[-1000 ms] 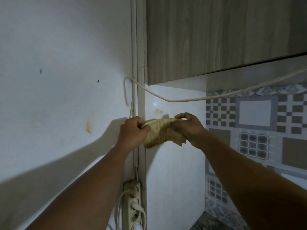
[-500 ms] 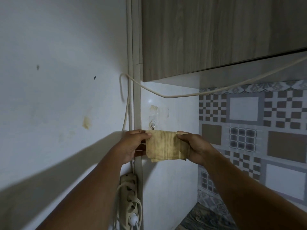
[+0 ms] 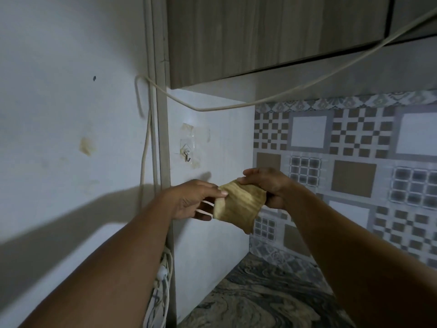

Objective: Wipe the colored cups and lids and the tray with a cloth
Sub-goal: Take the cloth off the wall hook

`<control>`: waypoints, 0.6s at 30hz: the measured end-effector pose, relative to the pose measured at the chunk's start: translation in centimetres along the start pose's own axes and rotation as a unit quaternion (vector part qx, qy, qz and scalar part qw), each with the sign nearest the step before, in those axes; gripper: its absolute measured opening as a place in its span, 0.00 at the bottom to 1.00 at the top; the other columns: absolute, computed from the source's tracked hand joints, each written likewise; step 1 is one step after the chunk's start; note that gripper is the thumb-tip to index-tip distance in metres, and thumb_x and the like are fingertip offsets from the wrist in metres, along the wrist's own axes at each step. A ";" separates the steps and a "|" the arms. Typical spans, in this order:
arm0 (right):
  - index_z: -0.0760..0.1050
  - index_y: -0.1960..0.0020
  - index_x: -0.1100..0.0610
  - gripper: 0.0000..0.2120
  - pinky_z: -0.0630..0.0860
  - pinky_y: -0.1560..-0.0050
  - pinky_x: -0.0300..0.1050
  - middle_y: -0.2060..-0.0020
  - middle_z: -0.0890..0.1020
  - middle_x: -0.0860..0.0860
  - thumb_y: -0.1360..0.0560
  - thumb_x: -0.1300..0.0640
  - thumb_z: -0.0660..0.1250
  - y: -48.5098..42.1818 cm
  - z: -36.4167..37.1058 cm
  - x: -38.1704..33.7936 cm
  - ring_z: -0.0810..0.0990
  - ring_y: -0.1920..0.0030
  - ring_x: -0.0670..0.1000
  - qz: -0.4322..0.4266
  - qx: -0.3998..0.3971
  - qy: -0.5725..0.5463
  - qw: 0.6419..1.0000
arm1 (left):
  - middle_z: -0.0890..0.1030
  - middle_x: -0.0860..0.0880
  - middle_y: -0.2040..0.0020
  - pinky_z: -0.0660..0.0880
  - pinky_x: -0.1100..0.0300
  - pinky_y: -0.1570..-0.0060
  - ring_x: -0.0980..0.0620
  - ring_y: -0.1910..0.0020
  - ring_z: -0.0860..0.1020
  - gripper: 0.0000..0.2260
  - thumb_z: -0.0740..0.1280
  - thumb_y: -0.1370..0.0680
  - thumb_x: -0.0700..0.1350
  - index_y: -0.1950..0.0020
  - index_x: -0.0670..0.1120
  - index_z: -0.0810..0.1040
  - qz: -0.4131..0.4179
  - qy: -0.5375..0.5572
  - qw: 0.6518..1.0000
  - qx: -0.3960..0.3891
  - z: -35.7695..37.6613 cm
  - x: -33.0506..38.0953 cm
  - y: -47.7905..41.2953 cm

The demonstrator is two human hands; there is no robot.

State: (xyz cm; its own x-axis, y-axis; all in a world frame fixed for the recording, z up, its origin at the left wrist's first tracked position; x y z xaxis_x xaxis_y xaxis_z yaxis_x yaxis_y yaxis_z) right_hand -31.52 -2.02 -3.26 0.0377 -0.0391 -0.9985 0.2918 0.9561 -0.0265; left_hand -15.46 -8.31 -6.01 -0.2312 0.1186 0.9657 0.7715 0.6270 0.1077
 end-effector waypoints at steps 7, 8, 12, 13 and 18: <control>0.76 0.48 0.62 0.10 0.82 0.58 0.47 0.57 0.81 0.58 0.27 0.64 0.73 3.9 -3.2 2.6 0.82 0.59 0.53 0.067 -0.065 0.035 0.995 | 0.82 0.48 0.63 0.77 0.60 0.66 0.53 0.66 0.79 0.05 0.72 0.23 0.44 0.59 0.49 0.83 0.045 0.059 0.997 0.035 4.0 0.9 0.4; 0.76 0.48 0.61 0.09 0.81 0.59 0.46 0.57 0.81 0.57 0.26 0.65 0.72 4.4 -3.5 3.1 0.82 0.60 0.52 0.073 -0.075 0.035 0.994 | 0.83 0.48 0.62 0.76 0.60 0.67 0.53 0.66 0.79 0.04 0.72 0.23 0.44 0.58 0.49 0.84 0.057 0.071 0.994 0.055 4.2 0.9 0.5; 0.76 0.43 0.60 0.09 0.77 0.63 0.44 0.58 0.82 0.57 0.22 0.66 0.68 5.9 -5.4 5.7 0.80 0.62 0.51 0.086 -0.061 0.021 0.994 | 0.85 0.47 0.55 0.78 0.59 0.63 0.51 0.60 0.81 0.05 0.73 0.24 0.43 0.48 0.50 0.85 0.061 0.055 0.992 0.096 5.6 -0.2 1.2; 0.78 0.43 0.61 0.07 0.76 0.63 0.43 0.56 0.81 0.58 0.22 0.64 0.67 6.4 -5.4 6.3 0.79 0.62 0.51 0.088 -0.064 0.029 0.994 | 0.86 0.46 0.54 0.78 0.58 0.61 0.50 0.58 0.82 0.06 0.74 0.24 0.43 0.47 0.50 0.85 0.060 0.057 0.991 0.101 6.0 -0.5 1.5; 0.82 0.44 0.61 0.18 0.71 0.59 0.46 0.50 0.80 0.58 0.26 0.49 0.73 8.5 -4.5 8.7 0.76 0.51 0.56 0.082 -0.090 -0.003 0.993 | 0.86 0.43 0.49 0.80 0.57 0.57 0.47 0.54 0.85 0.08 0.75 0.25 0.42 0.47 0.50 0.85 0.063 0.078 0.989 0.113 7.7 -1.4 2.6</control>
State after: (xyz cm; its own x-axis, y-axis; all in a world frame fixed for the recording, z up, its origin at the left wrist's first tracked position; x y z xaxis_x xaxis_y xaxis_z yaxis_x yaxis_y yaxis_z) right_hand -32.98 7.03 -12.36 0.0765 0.1197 -0.9899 0.1052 0.9862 0.1274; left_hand -17.74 -0.89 -8.87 -0.0346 0.0982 0.9946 0.6315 0.7735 -0.0544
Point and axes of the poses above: each hand's wrist, its own y-axis away from the middle knuckle, its own z-axis out of the palm, x = y × z, the point moved 9 cm from there along -y, towards the middle knuckle
